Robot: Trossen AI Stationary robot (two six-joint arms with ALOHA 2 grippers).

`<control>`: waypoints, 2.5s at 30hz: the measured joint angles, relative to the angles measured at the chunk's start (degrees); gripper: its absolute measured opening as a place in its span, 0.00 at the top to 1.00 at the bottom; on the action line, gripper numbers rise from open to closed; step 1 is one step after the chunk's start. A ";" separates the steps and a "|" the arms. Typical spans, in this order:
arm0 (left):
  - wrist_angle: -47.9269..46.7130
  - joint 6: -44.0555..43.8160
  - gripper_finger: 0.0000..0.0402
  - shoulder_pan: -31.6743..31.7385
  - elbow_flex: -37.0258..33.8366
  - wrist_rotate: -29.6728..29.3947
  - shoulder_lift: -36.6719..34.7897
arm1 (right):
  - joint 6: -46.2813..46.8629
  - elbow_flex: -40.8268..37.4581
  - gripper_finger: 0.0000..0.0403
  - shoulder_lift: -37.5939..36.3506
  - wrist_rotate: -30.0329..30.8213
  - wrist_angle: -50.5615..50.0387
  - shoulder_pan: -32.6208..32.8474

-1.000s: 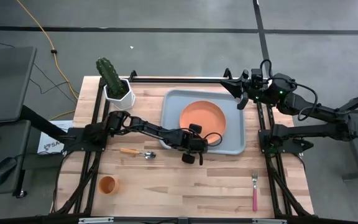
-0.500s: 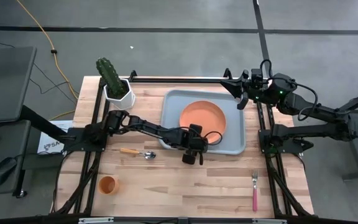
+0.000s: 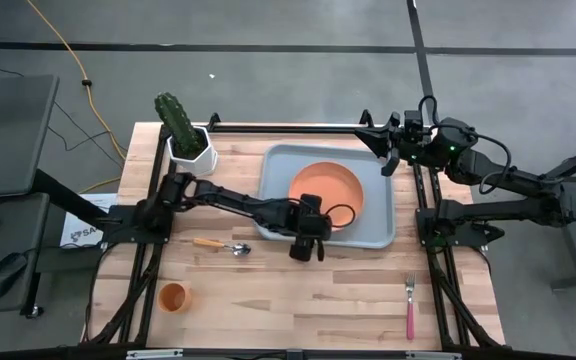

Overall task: Pick and place plate/cup/fork/spoon on tray
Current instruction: Put the orange spoon to the left on the gray serving tray

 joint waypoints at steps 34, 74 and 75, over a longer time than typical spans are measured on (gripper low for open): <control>32.06 -31.39 0.43 1.30 -32.57 13.33 -58.35 | -1.00 0.00 1.00 0.00 -2.88 -0.22 0.02; 30.68 -28.54 0.43 2.60 -53.37 25.75 -73.48 | -0.10 0.00 1.00 0.72 -9.90 0.14 3.29; 28.44 -27.60 0.43 2.58 -53.37 25.74 -73.57 | -0.10 0.00 1.00 0.72 -9.90 0.13 3.29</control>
